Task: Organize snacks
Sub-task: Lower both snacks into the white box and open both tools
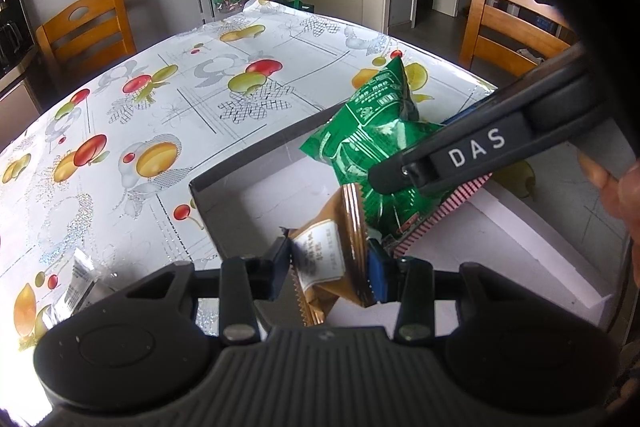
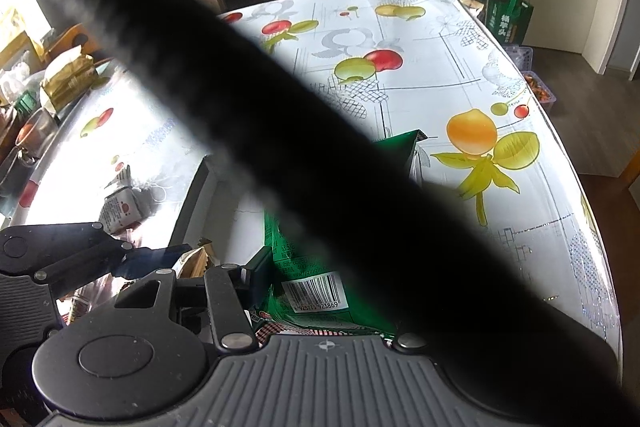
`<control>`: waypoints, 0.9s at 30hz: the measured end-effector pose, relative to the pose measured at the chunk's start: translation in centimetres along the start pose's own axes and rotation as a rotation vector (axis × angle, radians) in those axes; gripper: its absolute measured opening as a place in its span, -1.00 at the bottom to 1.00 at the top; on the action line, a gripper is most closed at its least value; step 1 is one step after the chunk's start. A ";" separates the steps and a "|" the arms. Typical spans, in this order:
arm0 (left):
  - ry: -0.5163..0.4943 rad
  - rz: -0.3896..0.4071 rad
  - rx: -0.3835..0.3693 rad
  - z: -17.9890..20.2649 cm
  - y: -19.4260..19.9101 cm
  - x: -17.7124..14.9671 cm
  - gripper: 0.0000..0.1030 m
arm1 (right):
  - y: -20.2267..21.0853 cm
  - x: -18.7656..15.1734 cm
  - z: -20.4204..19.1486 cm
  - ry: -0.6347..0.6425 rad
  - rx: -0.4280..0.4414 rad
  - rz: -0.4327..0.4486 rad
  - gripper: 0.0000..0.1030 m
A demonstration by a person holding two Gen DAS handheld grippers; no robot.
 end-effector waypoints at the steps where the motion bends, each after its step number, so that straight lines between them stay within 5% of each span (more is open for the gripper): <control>1: 0.001 -0.002 -0.001 0.0 -0.2 0.0 -0.25 | -0.1 0.0 0.0 0.000 0.001 -0.003 0.07; 11: 0.013 -0.036 -0.004 0.0 -1.9 -0.2 -0.24 | -0.8 -0.1 0.5 0.009 -0.011 -0.032 0.13; 18: -0.007 -0.041 -0.018 0.5 -2.5 -0.2 0.01 | -0.4 -0.1 0.5 0.008 -0.022 -0.021 0.29; 27: -0.037 0.000 -0.023 0.8 -1.4 0.3 0.09 | 1.1 0.1 0.6 -0.010 -0.051 0.021 0.37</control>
Point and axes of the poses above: each gripper's, at about its wrist camera, not at the fingertips, and y roughly against the way its jaws point, z to its right, x to its top, the point moved 9 cm from there along -y, roughly the way its jaws point, and after that the axes turned 12 degrees about x, right-handed, at the moved point
